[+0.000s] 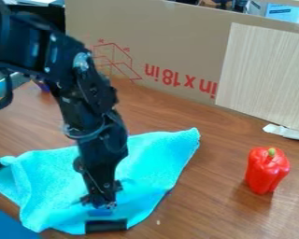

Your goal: Unfold the cloth from bottom right to top left

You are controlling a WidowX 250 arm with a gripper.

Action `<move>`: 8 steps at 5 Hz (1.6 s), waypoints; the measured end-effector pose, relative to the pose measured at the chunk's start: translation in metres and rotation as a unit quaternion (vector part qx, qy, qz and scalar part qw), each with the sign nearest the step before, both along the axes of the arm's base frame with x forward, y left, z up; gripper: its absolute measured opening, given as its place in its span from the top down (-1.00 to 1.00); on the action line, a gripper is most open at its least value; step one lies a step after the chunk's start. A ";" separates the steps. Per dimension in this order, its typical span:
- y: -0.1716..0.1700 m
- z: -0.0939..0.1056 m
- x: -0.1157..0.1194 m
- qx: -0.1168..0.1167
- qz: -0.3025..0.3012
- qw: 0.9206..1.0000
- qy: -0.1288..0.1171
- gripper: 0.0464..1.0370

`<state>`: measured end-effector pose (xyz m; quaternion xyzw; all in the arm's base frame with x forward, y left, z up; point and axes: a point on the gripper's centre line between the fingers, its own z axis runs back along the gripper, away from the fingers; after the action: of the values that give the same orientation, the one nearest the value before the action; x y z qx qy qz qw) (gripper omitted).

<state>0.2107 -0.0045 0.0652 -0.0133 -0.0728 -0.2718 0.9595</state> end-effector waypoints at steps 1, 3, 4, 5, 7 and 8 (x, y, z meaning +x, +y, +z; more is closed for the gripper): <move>0.013 0.010 0.009 -0.008 0.020 1.000 -0.012 0.90; 0.061 0.023 0.043 0.037 0.113 0.993 -0.022 0.92; 0.082 0.024 0.060 0.080 0.145 0.986 -0.021 0.93; 0.106 0.029 0.077 0.119 0.181 0.976 -0.026 0.93; 0.145 0.034 0.114 0.128 0.229 0.964 -0.034 0.93; 0.155 0.031 0.129 0.143 0.232 0.961 -0.040 0.93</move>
<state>0.3395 0.1504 0.0964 0.1525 -0.0722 -0.0495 0.9844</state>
